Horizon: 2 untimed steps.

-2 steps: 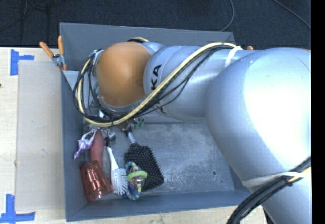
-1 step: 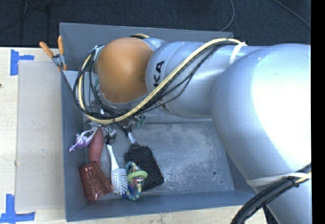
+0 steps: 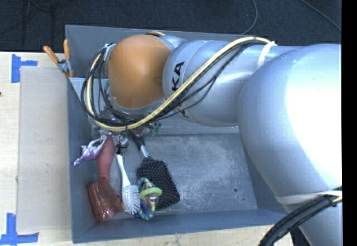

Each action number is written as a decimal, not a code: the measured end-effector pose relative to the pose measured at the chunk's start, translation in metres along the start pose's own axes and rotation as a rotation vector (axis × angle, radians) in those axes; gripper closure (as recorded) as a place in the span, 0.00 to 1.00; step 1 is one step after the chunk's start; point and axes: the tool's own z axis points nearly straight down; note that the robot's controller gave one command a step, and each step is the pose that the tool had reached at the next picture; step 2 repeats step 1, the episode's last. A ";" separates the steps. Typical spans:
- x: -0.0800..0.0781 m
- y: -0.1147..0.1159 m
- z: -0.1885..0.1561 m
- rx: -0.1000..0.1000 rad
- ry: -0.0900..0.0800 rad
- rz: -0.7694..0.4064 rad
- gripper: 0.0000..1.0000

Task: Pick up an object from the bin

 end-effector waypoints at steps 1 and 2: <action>-0.001 0.000 -0.005 0.001 -0.003 0.001 1.00; -0.001 0.000 -0.005 0.001 -0.003 0.001 1.00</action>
Offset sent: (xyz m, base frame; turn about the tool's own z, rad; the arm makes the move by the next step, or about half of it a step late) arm 0.0001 0.0001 0.0089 0.0000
